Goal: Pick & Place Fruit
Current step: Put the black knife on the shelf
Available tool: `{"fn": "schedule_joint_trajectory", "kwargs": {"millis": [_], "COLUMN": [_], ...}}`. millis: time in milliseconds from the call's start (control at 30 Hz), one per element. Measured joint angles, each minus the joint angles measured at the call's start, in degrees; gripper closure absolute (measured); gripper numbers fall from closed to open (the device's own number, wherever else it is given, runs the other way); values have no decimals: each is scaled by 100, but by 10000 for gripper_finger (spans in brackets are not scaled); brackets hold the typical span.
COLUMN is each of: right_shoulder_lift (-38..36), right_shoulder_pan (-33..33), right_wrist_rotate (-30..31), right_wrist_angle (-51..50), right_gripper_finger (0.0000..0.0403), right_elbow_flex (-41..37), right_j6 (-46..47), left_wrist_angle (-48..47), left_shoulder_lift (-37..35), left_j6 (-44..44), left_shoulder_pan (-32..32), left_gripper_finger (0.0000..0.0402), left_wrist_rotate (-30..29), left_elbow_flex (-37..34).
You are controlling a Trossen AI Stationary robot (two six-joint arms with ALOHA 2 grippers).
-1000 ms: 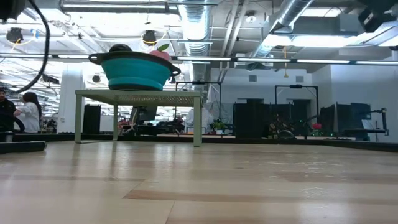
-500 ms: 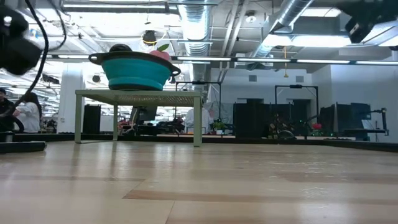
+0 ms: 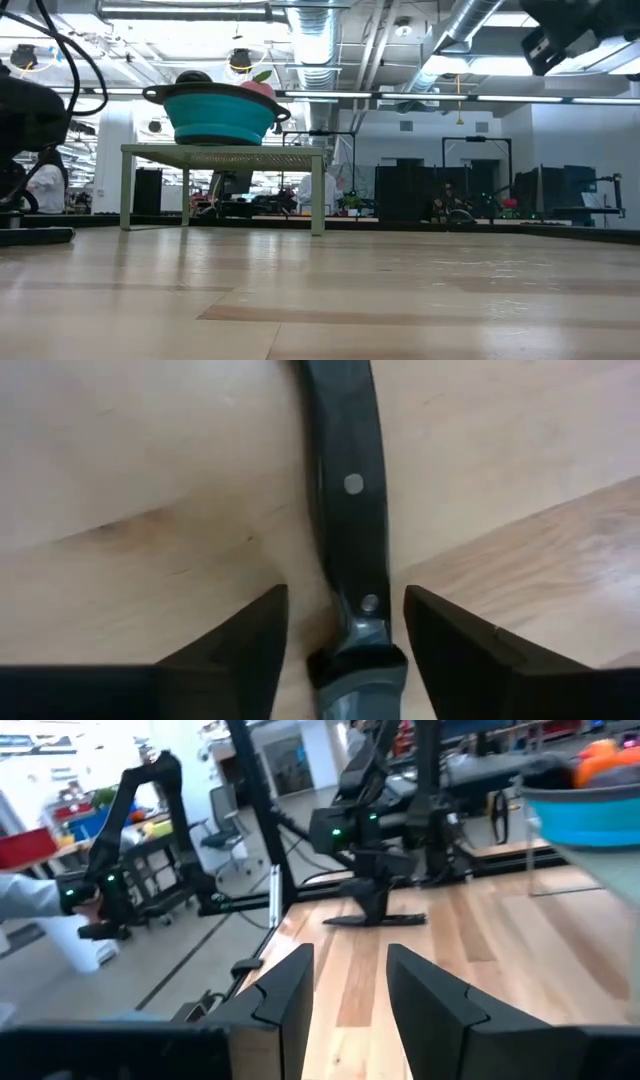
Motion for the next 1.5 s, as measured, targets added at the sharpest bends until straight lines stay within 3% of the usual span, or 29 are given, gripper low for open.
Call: {"fn": "schedule_joint_trajectory", "kwargs": {"millis": [400,600,733,1000,1267,1500], "right_shoulder_lift": [1629,1903,1910,1942,1954,2601], "right_shoulder_pan": [611,909,1028,1028,961,863], "right_wrist_rotate": [26,28,31,45,48,508], "right_wrist_angle": [1548,1688,1677,1659,1641,1686], "right_gripper_finger": [280,280,280,280,280,275], "right_elbow_flex": [0,4,4,4,4,7], "right_j6": [-136,-136,-136,-135,17,-72], "left_wrist_angle": [-2,151,1066,2530,2707,2700], "left_shoulder_lift": [225,276,389,1552,2091,2004], "left_j6": [190,519,906,2247,4151,4962], "left_shoulder_pan": [-9,-11,23,708,1377,1643], "left_gripper_finger": [336,331,318,326,319,319], "left_wrist_rotate": [-104,-242,-838,-1190,-1149,-1216], "left_elbow_flex": [10,185,364,867,2130,2448]}}
